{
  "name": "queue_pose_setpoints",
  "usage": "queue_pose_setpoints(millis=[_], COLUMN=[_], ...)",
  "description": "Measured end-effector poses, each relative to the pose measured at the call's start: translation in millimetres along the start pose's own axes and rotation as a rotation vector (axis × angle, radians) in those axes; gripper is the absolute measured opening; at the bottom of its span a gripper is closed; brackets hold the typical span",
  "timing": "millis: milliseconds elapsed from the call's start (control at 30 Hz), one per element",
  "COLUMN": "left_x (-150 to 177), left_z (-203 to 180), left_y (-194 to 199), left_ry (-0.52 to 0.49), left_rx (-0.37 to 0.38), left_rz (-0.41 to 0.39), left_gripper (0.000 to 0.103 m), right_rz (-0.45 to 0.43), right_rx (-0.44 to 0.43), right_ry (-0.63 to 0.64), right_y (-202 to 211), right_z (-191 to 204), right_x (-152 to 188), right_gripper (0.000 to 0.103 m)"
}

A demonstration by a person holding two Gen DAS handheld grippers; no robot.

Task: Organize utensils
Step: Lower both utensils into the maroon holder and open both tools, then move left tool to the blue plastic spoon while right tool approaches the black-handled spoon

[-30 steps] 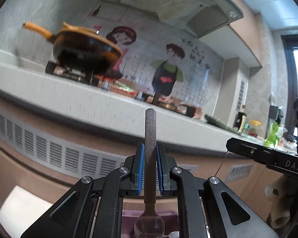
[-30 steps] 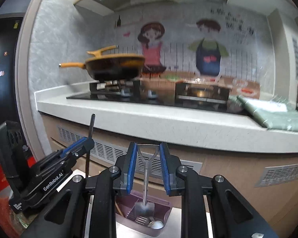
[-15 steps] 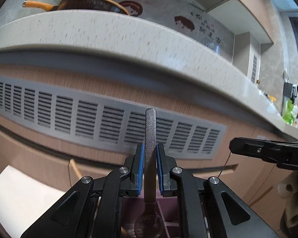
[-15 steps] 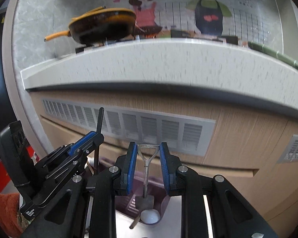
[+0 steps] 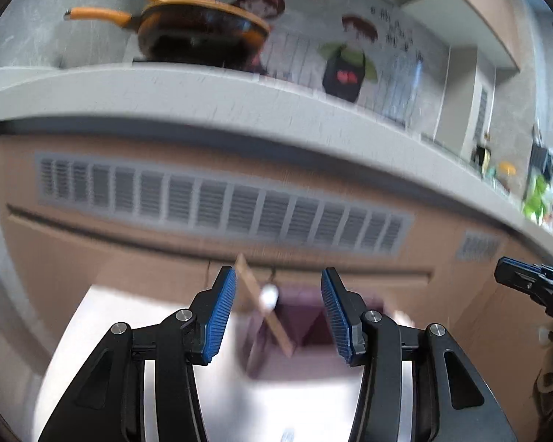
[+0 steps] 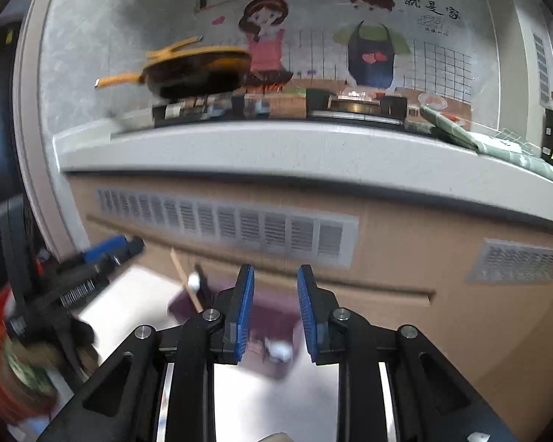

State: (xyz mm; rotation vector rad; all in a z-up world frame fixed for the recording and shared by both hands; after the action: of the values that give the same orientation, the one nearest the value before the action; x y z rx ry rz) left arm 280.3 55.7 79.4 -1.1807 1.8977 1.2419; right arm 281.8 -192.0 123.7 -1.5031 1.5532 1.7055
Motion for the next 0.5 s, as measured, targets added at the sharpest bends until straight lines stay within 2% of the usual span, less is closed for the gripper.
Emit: queue_pose_setpoints(millis=[67,133,300,433,500], left_x=[18,43,91,118,125], left_z=[11,25,42,61,69], left_y=[12,25,45,60,63], left_ry=[-0.029,-0.06,-0.117,-0.07,-0.042], left_rx=[-0.016,-0.028,-0.028,-0.025,-0.039], left_rz=[0.062,0.125,0.275,0.349,0.361], left_gripper=[0.049,0.049,0.049,0.049,0.049], right_rz=[0.045,0.11,0.3,0.454,0.491], right_rx=[-0.017,-0.04,-0.083,-0.111,-0.115], right_ry=[0.001,-0.013,-0.127,-0.283,-0.349], right_y=[5,7,9,6,4], right_z=[11,25,49,62,64], right_x=[16,46,142,220,243], right_gripper=[0.023,0.023,0.023,0.023,0.023])
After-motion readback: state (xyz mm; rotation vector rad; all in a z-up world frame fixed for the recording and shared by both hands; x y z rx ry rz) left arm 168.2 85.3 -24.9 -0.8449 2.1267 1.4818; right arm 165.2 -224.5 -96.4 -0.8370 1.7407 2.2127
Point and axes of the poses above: each gripper's, at about its wrist camera, not at the fingertips, and y roughly against the way its jaws point, z to its left, x to its underside, the point moved 2 cm from there along -y, roughly the way its jaws point, and after that the axes turned 11 degrees about y, right-handed, at the moved point
